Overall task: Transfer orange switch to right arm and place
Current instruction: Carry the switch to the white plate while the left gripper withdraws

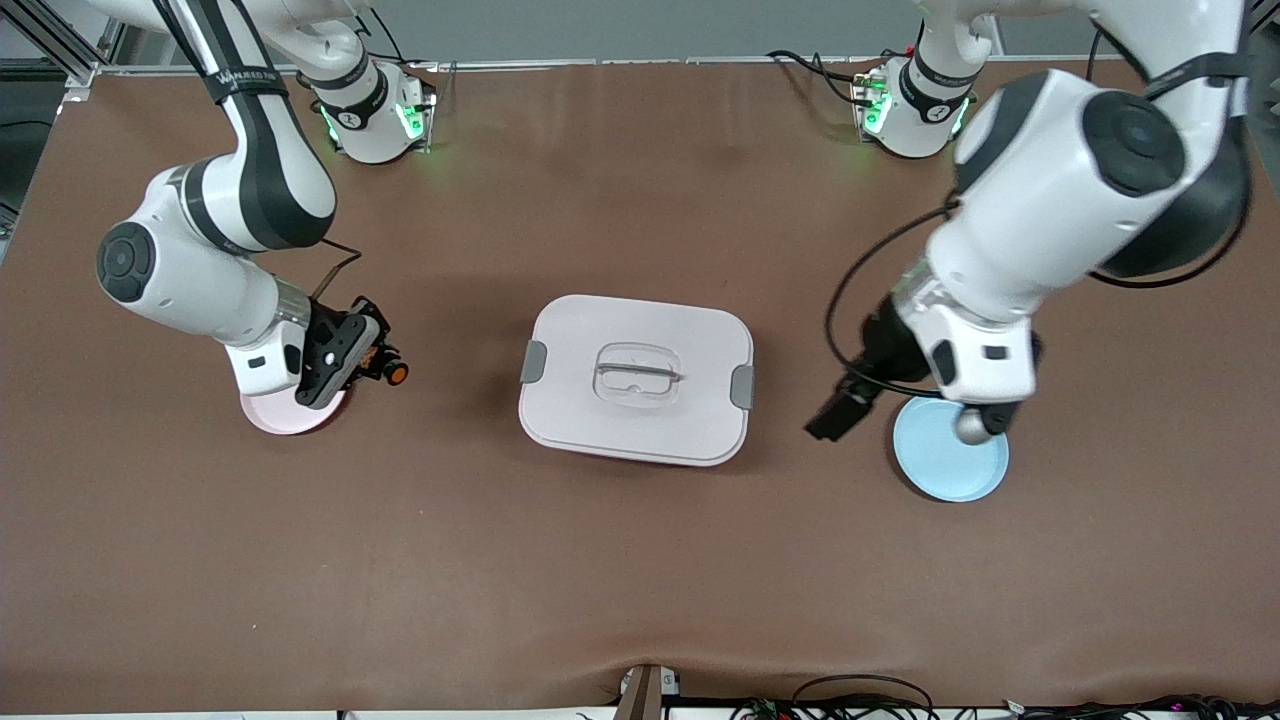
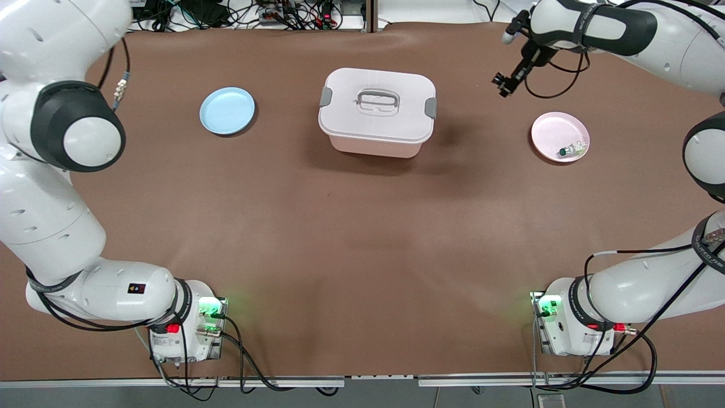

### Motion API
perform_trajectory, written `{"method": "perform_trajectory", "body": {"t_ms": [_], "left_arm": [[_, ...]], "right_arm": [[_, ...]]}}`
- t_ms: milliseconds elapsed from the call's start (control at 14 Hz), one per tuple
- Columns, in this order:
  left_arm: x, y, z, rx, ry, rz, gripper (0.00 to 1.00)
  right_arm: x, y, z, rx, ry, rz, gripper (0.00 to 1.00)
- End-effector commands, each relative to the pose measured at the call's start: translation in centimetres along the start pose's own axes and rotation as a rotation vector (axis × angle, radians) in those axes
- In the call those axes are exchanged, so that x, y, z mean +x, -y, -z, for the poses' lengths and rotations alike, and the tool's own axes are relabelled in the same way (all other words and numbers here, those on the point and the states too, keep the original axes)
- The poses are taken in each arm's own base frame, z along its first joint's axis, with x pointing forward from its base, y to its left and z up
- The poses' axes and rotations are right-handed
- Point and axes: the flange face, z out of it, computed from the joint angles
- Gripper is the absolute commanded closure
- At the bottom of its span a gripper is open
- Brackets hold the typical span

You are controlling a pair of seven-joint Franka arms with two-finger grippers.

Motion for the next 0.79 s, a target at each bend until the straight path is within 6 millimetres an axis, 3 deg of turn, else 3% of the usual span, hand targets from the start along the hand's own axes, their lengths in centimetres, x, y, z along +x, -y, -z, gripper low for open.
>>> {"method": "perform_trajectory", "body": {"t_ms": [0, 143, 430, 716], "left_arm": [[3.3, 3.7, 2.7, 0.105, -0.027, -0.057, 0.0], [6.0, 6.1, 4.2, 0.17, -0.043, -0.134, 0.0], [9.1, 10.2, 7.4, 0.248, -0.036, -0.384, 0.0], [9.3, 13.8, 10.0, 0.299, -0.028, -0.636, 0.0]], "right_arm": [[-2.5, -1.4, -0.1, -0.044, 0.081, 0.13, 1.0], [-3.7, -1.5, -1.2, -0.067, 0.165, 0.229, 1.0], [-6.9, -2.0, -3.5, -0.109, 0.226, 0.322, 1.0], [-10.9, -4.0, -5.5, -0.167, 0.195, 0.384, 1.0]]}}
